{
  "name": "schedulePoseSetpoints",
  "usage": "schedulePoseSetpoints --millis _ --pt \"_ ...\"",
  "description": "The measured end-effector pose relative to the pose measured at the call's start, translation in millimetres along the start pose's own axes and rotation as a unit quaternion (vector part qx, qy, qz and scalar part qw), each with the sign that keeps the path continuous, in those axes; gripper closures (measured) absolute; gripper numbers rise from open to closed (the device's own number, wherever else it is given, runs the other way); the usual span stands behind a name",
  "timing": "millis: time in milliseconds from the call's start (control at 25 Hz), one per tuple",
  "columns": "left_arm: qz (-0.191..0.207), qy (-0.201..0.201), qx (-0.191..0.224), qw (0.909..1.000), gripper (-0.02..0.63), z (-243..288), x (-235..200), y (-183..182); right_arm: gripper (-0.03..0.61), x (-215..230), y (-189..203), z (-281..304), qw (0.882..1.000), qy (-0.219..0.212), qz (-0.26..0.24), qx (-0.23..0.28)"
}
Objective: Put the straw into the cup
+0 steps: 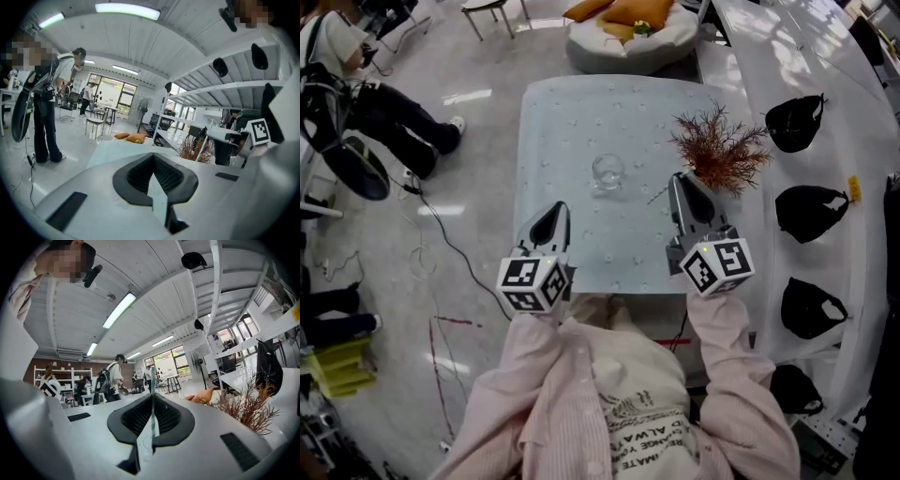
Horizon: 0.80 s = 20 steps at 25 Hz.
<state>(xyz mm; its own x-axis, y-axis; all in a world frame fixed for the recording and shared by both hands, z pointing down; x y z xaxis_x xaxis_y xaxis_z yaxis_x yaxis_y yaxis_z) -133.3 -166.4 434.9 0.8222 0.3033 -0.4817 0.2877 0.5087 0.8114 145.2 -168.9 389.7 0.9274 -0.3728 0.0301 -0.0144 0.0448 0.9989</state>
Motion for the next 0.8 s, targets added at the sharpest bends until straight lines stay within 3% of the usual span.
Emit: schedulePoseSetpoints --millis 400,800 --pt "-0.021 0.005 -0.037 0.9991 0.614 60 -35 -9 0.566 13 12 69 0.999 0.012 0.027 0.016" --pt "-0.045 0.019 -0.080 0.9956 0.614 105 -62 5 0.566 10 48 114 0.997 0.037 0.066 0.010"
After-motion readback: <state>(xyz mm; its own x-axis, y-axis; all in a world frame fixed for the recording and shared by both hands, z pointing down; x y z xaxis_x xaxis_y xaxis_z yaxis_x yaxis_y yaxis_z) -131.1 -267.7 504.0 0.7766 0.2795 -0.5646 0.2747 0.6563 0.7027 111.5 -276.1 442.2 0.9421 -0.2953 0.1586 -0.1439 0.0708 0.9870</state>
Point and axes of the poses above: the fingertips, and each gripper's own axes: z forward along the fingers, x to its right, y out of its underside, the point moved 8 cm from there along -z, backward along the fingers, and after that the axes turned 12 degrees about -z, right-handed, at the moved point
